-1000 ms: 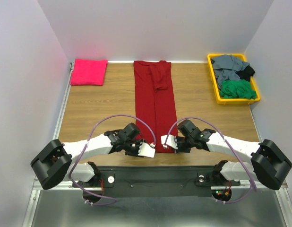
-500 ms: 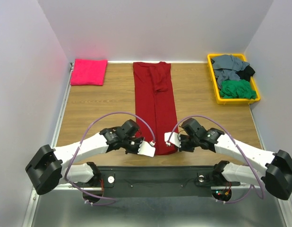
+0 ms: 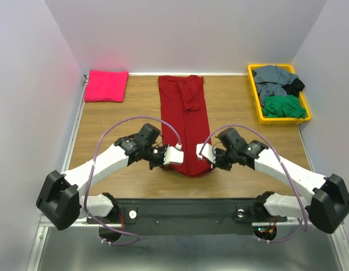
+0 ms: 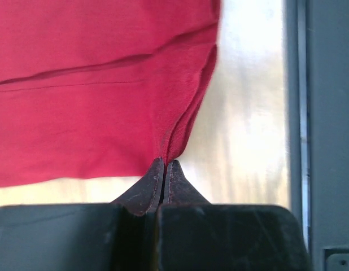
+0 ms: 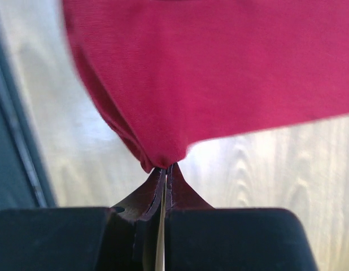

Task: Fold and stack the t-shirts
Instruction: Fold the tshirt

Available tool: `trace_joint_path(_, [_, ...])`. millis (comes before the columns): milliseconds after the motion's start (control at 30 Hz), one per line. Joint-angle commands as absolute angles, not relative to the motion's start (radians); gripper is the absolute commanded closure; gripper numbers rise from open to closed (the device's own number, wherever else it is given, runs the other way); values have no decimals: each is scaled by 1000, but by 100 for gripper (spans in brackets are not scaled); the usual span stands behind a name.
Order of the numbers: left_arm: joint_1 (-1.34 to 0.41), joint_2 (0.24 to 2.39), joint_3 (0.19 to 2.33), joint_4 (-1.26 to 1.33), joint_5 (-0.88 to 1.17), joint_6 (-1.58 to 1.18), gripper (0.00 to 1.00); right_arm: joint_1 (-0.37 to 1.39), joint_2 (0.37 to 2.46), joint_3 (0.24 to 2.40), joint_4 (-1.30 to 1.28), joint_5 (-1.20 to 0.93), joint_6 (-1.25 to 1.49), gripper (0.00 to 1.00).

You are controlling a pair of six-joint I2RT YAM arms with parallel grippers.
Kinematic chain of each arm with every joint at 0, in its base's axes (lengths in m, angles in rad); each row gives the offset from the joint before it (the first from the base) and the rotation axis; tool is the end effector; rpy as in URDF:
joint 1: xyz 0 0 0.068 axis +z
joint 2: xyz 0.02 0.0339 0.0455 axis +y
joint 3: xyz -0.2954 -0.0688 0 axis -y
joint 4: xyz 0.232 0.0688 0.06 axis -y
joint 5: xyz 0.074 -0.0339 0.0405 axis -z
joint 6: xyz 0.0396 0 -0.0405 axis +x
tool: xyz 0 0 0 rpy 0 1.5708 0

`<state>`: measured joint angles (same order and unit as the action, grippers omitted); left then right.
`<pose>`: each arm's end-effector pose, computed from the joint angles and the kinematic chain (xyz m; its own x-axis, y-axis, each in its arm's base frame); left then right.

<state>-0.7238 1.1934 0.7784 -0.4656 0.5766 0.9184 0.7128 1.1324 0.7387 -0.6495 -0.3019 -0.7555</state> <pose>0.1475 -0.1591 0.2668 0.2970 0.6265 -0.7206 0.9541 -0.1640 0.2507 0.1347 0.1320 0.2508 0.0299 -0.8394 -0.5426 -0.9851 0.0671 -0.1582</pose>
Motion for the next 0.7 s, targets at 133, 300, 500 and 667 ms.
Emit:
trace_joint_path(133, [-606,1345,937,-430,635,957,100,523,1320,951,-620,-379,-919,99])
trace_joint_path(300, [-557,1426,1022,-364,609,954,100,462,1422,1023,-592,-405,-977,99])
trace_joint_path(500, [-506,1546,1123,-285,574,988,100,402,1546,1118,-551,-429,-1040,99])
trace_joint_path(667, [-473,1643,1213,-291,569,1023,100,358,1657,1235,-543,-449,-1081,99])
